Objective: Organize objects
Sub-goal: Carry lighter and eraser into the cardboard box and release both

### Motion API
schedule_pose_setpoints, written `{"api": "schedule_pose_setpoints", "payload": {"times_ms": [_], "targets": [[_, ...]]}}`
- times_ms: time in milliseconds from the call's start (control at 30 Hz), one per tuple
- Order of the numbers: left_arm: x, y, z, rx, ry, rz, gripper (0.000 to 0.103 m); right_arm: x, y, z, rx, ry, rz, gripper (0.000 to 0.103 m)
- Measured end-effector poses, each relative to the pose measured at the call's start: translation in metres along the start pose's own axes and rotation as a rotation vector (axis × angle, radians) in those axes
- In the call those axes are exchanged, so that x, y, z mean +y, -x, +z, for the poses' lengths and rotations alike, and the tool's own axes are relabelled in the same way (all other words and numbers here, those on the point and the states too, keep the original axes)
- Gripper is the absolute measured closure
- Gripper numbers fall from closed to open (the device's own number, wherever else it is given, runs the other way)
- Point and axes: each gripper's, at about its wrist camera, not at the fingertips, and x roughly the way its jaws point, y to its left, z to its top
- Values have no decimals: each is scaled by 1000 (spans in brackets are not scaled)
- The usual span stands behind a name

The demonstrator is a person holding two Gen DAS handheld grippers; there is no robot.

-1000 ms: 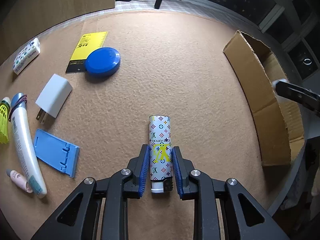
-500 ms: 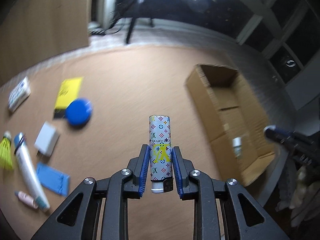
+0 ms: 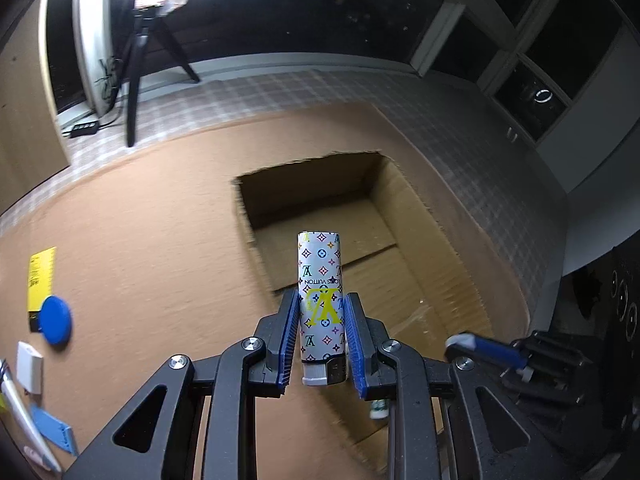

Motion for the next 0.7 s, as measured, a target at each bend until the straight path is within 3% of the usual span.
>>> {"api": "schedule_pose_setpoints", "payload": {"times_ms": [267, 367, 400, 700], "targets": [[-14, -17, 4, 22, -15, -8, 78, -2, -5, -4, 13, -1, 3, 93], [-12, -15, 5, 18, -2, -20, 76, 1, -4, -3, 5, 7, 3, 84], [-11, -14, 6, 18, 0, -26, 70, 3, -4, -3, 4, 13, 4, 77], [10, 11, -4, -12, 21, -6, 69, 15, -1, -5, -1, 17, 18, 73]]}}
